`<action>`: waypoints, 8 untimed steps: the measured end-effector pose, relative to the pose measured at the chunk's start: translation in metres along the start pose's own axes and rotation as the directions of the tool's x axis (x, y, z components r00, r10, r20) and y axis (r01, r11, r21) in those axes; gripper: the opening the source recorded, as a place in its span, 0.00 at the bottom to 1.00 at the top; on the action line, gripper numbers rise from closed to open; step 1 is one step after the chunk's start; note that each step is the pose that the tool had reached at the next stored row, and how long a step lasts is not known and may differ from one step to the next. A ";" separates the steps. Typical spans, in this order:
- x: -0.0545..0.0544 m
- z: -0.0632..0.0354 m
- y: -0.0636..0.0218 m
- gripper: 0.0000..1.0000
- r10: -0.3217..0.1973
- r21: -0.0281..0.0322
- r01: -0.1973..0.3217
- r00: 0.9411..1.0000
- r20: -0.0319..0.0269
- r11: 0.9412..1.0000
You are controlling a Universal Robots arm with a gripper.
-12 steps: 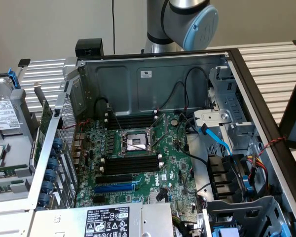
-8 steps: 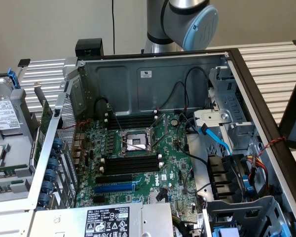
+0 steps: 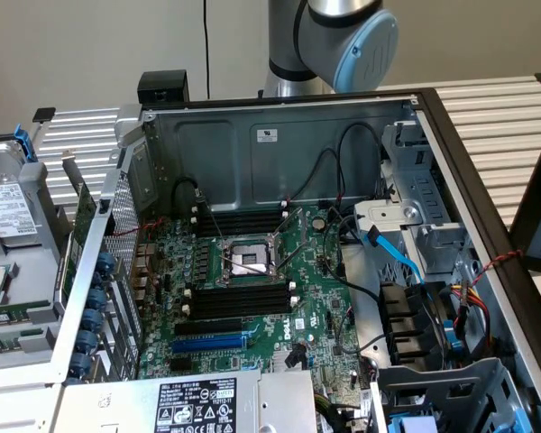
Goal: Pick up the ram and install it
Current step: 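Pick up the ram and move it above insertion slot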
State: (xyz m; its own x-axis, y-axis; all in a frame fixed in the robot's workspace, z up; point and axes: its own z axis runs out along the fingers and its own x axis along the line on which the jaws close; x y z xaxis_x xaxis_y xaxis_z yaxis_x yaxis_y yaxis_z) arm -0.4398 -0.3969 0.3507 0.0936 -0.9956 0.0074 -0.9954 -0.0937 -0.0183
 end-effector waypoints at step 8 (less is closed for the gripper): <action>0.004 0.0122 0.0022 0.36 0.000 -0.001 0.000 1.000 0.000 1.000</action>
State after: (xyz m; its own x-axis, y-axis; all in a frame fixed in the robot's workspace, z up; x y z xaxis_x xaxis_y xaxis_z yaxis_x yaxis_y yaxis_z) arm -0.4414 -0.4016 0.3385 0.0937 -0.9956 0.0072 -0.9954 -0.0938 -0.0178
